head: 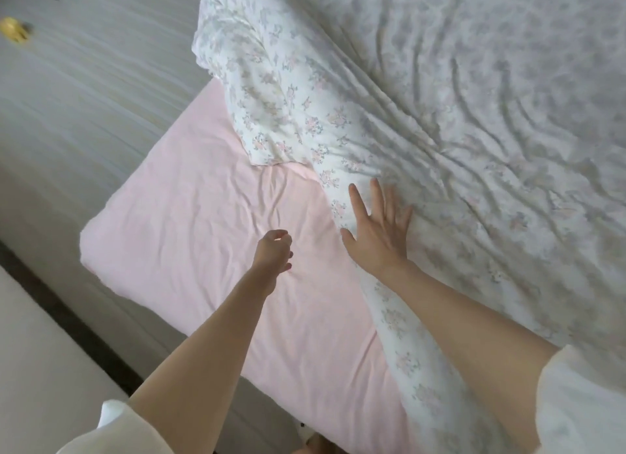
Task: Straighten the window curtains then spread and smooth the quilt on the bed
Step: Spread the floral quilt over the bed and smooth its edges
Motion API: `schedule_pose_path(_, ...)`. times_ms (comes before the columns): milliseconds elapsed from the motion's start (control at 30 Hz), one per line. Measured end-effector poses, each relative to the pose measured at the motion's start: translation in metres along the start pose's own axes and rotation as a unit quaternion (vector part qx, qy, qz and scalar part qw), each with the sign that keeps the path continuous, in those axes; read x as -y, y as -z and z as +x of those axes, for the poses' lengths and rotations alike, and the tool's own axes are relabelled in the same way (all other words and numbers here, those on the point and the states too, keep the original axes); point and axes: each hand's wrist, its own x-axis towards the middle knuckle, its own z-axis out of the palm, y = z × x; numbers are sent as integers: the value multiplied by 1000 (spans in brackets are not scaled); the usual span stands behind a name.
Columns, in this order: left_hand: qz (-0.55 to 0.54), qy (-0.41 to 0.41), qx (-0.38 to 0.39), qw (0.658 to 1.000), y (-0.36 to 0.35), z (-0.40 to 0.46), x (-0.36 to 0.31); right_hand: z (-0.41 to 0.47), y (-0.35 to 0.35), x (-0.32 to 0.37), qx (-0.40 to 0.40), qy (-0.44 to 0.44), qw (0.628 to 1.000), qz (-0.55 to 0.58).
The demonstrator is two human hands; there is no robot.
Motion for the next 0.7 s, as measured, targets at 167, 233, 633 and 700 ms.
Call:
schedule_pose_path(167,-71,33,-30,996,15,62,-28,51,-24,12,52,-52,997,10)
schedule_pose_path(233,-71,42,-35,996,23,91,-41,60,-37,10,70,-73,995,20)
schedule_pose_path(633,-110,62,65,990,41,234,-115,74,-80,18,27,-147,986,-74)
schedule_pose_path(700,-103,72,44,991,31,238,-122,74,-80,20,18,-156,985,-78)
